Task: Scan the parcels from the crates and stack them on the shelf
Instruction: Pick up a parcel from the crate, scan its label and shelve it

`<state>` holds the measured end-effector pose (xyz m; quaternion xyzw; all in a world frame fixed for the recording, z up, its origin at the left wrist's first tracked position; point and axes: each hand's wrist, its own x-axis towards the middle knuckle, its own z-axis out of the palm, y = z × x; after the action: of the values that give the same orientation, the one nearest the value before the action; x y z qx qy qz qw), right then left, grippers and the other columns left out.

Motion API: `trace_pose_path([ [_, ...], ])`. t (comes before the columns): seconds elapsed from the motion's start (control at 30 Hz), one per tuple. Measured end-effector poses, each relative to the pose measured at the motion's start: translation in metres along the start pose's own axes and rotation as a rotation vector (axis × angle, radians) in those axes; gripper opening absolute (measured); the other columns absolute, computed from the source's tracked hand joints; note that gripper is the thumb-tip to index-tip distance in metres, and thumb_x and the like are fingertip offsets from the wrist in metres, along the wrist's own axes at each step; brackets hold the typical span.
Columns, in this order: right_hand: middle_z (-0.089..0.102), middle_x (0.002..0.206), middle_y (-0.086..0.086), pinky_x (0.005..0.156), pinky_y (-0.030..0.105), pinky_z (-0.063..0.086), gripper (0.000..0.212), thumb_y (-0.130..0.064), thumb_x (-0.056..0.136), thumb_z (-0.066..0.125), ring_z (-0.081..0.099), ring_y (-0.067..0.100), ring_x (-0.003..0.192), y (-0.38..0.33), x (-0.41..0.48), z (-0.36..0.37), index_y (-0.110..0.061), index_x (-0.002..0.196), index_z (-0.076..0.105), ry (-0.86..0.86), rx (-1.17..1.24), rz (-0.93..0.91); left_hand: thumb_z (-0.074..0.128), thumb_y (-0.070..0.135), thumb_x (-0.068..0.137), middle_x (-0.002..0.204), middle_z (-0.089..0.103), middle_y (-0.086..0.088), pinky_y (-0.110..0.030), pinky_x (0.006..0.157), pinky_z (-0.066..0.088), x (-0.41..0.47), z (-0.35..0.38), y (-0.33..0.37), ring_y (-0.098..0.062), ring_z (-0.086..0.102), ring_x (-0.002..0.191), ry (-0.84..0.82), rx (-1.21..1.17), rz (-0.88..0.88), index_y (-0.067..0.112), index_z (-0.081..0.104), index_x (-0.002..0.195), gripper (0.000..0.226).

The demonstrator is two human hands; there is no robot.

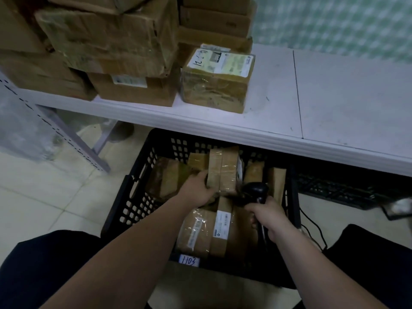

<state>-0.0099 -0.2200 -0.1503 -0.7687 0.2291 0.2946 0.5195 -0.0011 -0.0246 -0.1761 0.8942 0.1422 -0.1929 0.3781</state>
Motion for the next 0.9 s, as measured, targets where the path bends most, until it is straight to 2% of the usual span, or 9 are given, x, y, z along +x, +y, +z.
trace_pose_path([
  [0.17,0.063,0.086,0.009,0.054,0.028,0.045,0.027,-0.007,0.085,0.065,0.055,0.018,0.064,0.004,0.008,-0.009,-0.013,0.109,0.054,0.000,0.076,0.025,0.064,0.055,0.084,0.141,0.035,-0.018,-0.039,0.104,0.036,0.023,0.032,0.015,-0.035,0.042,0.127,-0.042,-0.058,-0.173,0.026,0.022,0.151,0.084],
  [0.3,0.065,0.093,0.009,0.053,0.027,0.046,0.033,-0.007,0.084,0.065,0.056,0.016,0.065,0.008,0.014,-0.015,-0.013,0.115,0.055,-0.014,0.100,0.029,0.068,0.059,0.078,0.140,0.032,-0.019,-0.045,0.105,0.039,0.038,0.051,0.022,-0.038,0.043,0.126,-0.004,-0.080,-0.266,0.026,0.007,0.152,0.101],
  [0.37,0.066,0.094,0.009,0.053,0.027,0.046,0.034,-0.009,0.083,0.066,0.057,0.016,0.065,0.009,0.015,-0.018,-0.014,0.115,0.056,-0.007,0.102,0.032,0.071,0.057,0.075,0.137,0.034,-0.019,-0.044,0.101,0.041,0.042,0.057,0.025,-0.039,0.046,0.122,0.037,-0.102,-0.302,0.027,0.006,0.151,0.104],
  [0.5,0.065,0.091,0.008,0.053,0.027,0.046,0.031,-0.008,0.082,0.066,0.055,0.016,0.064,0.009,0.013,-0.025,-0.014,0.110,0.057,-0.001,0.132,0.009,0.066,0.057,0.072,0.131,0.040,-0.020,-0.044,0.097,0.043,0.041,0.054,0.029,-0.040,0.048,0.116,0.178,-0.163,-0.355,0.026,0.020,0.148,0.094],
  [0.57,0.064,0.089,0.008,0.054,0.027,0.045,0.030,-0.007,0.082,0.068,0.055,0.016,0.064,0.008,0.009,-0.030,-0.014,0.109,0.058,-0.005,0.161,-0.006,0.060,0.063,0.068,0.133,0.044,-0.018,-0.047,0.097,0.045,0.034,0.043,0.026,-0.038,0.049,0.116,0.228,-0.346,-0.387,0.025,0.029,0.147,0.093],
  [0.67,0.066,0.093,0.007,0.057,0.026,0.046,0.029,-0.009,0.082,0.070,0.057,0.015,0.069,0.003,0.001,-0.034,-0.017,0.108,0.058,-0.021,0.194,-0.046,0.057,0.052,0.083,0.131,0.052,-0.013,-0.047,0.091,0.049,0.013,0.018,0.017,-0.034,0.054,0.112,0.224,-0.708,-0.392,0.019,0.039,0.142,0.070],
  [0.73,0.067,0.094,0.005,0.062,0.028,0.046,0.027,-0.011,0.084,0.069,0.058,0.016,0.072,-0.002,-0.007,-0.035,-0.020,0.107,0.058,-0.032,0.213,-0.088,0.055,0.048,0.089,0.118,0.059,-0.010,-0.044,0.085,0.051,-0.008,0.003,0.013,-0.030,0.058,0.103,0.161,-0.881,-0.399,0.016,0.053,0.126,0.049],
  [0.8,0.067,0.094,0.003,0.065,0.029,0.046,0.026,-0.013,0.085,0.069,0.059,0.016,0.074,-0.007,-0.016,-0.034,-0.022,0.107,0.059,-0.047,0.209,-0.133,0.054,0.044,0.090,0.105,0.060,-0.008,-0.039,0.074,0.051,-0.033,-0.011,0.009,-0.028,0.058,0.095,0.140,-0.942,-0.388,0.019,0.059,0.102,0.028],
  [0.9,0.068,0.091,0.001,0.063,0.026,0.046,0.026,-0.014,0.086,0.069,0.060,0.015,0.073,-0.012,-0.031,-0.031,-0.025,0.108,0.061,-0.066,0.161,-0.213,0.053,0.040,0.091,0.107,0.058,-0.010,-0.037,0.068,0.051,-0.063,-0.025,0.002,-0.030,0.057,0.101,0.140,-0.951,-0.366,0.021,0.058,0.096,0.020],
])
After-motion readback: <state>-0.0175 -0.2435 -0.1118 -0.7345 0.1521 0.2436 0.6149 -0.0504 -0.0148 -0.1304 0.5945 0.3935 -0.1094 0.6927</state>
